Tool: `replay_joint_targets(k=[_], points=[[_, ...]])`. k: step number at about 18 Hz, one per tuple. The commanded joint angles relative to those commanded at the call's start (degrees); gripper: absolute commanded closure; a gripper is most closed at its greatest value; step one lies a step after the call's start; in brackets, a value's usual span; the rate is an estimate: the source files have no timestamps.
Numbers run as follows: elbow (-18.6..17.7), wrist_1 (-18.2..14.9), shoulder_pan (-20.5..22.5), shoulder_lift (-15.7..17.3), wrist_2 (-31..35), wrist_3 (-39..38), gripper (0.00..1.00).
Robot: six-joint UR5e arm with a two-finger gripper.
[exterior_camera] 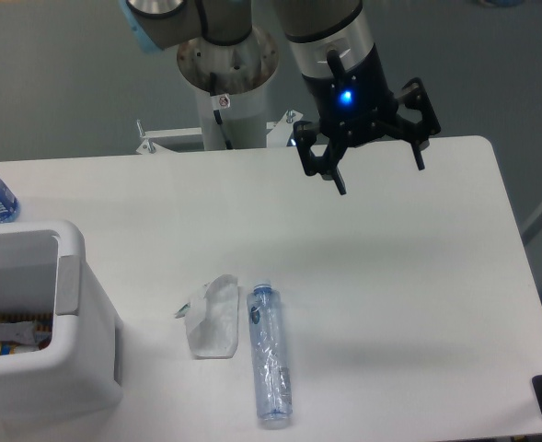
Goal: Place the trash in the trash can
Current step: 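Move the open gripper over the crumpled white tissue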
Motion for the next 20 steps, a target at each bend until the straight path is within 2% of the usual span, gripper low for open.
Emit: replay_joint_targets(k=[6,10,13,16,20], points=[[-1.1,0.0,-0.4,0.1,-0.1,-0.6,0.00],[-3.3,0.5,-0.6,-0.5,-4.3,-0.4,0.00],[-6.8,5.3,-1.1,-1.3,-6.2,-4.7,0.00],[-8.4,5.6,-1.8,-1.4,-7.2,-5.0,0.00],[-9.8,5.5,-2.6,-2.8,-16.3,0.1,0.00]])
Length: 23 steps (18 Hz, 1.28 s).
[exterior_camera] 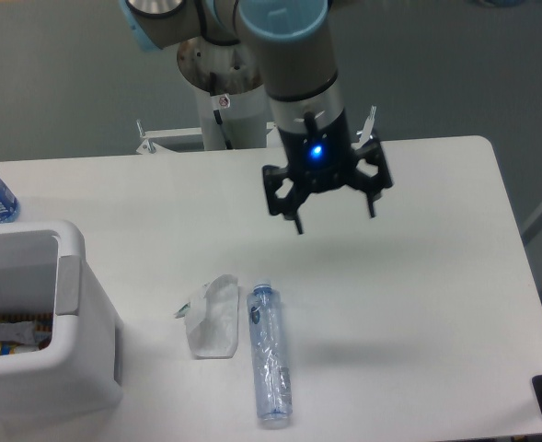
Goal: Place the trash in the trash can
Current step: 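Move the open gripper over the crumpled white tissue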
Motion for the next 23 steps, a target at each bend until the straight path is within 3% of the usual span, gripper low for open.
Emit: replay_joint_targets(k=[4,14,15,18,23], points=[[-2.3,-0.7,2.6,0.2,-9.7,2.7,0.00],[-8.9,0.7,0.8,-1.4,-9.9,4.5,0.00],[-10.3,1.9,0.4,-1.5,-9.8,4.5,0.00],[-14.5,9.6,-0.7,-1.8,-9.7,4.5,0.00],[-13.6,11.3,-3.1,-7.0,-9.4,4.3,0.00]])
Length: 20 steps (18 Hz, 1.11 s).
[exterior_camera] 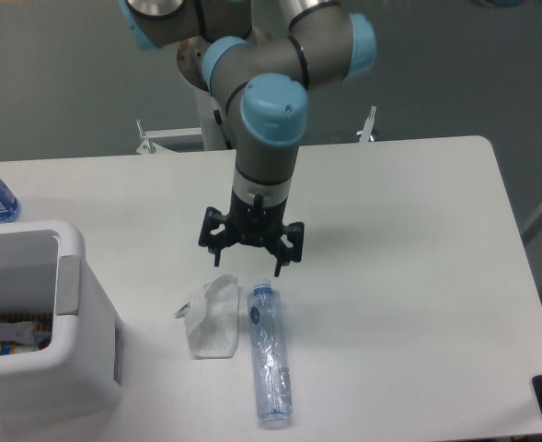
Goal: Place the trash in the trash can
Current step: 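Move the open gripper over the crumpled white tissue, then lower the gripper onto the tissue and close on it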
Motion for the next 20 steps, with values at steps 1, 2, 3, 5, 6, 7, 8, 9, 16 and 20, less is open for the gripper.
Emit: replay_joint_targets(k=[1,2,3,5,6,7,8,9,16,20], points=[[0.4,0.8,-0.5,-1.2,0.0,0.0,0.00],[0.8,2.0,-1.1,-2.2,0.1,-0.1,0.00],[1.0,3.4,-1.8,-3.1,0.0,0.0,0.00],[1.1,5.2,-2.8,-4.6,0.1,0.0,0.00],[1.3,5.5,-3.2,-5.5,0.1,0.0,0.00],[1.7,6.0,-3.7,-6.0,0.1,0.0,0.00],[1.8,6.5,-4.2,-6.6,0.1,-0.1,0.00],[1.7,6.9,-4.8,-7.0,0.2,-0.1,0.00],[1.9,7.6,-8.8,-9.2,4.9,-1.4,0.23],[1.9,7.5,-8.9,-9.0,6.4,-3.4,0.83]])
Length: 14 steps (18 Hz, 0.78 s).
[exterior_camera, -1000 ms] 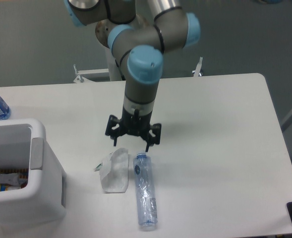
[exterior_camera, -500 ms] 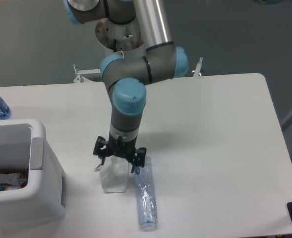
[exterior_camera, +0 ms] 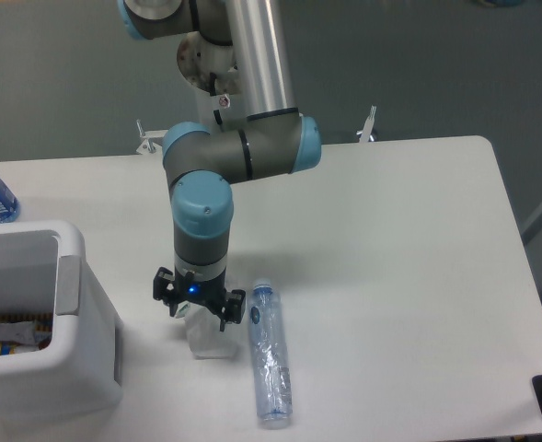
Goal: Place the trash in the trash can
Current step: 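Lower the gripper onto the tissue and close on it, then lift the tissue and carry it over the white bin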
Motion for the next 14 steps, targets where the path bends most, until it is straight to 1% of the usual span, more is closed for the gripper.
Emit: replay_joint_targets(k=[1,5,8,11,13,14], points=[[0.0,0.0,-0.1,0.2,0.4,-0.3,0.99],[-0.3,-0.4,-0.2,0.6,0.6,-0.3,1.00],[-0.5,-0.7,-0.1,1.8,0.5,-0.1,1.00],[-0.5,-0.7,0.3,3.8,-0.3,0.1,1.00],[-0.2,-0.6,0.7,6.2,-1.7,-0.1,1.00],[0.1,-0.7,1.4,7.9,-3.5,-0.3,1.00]])
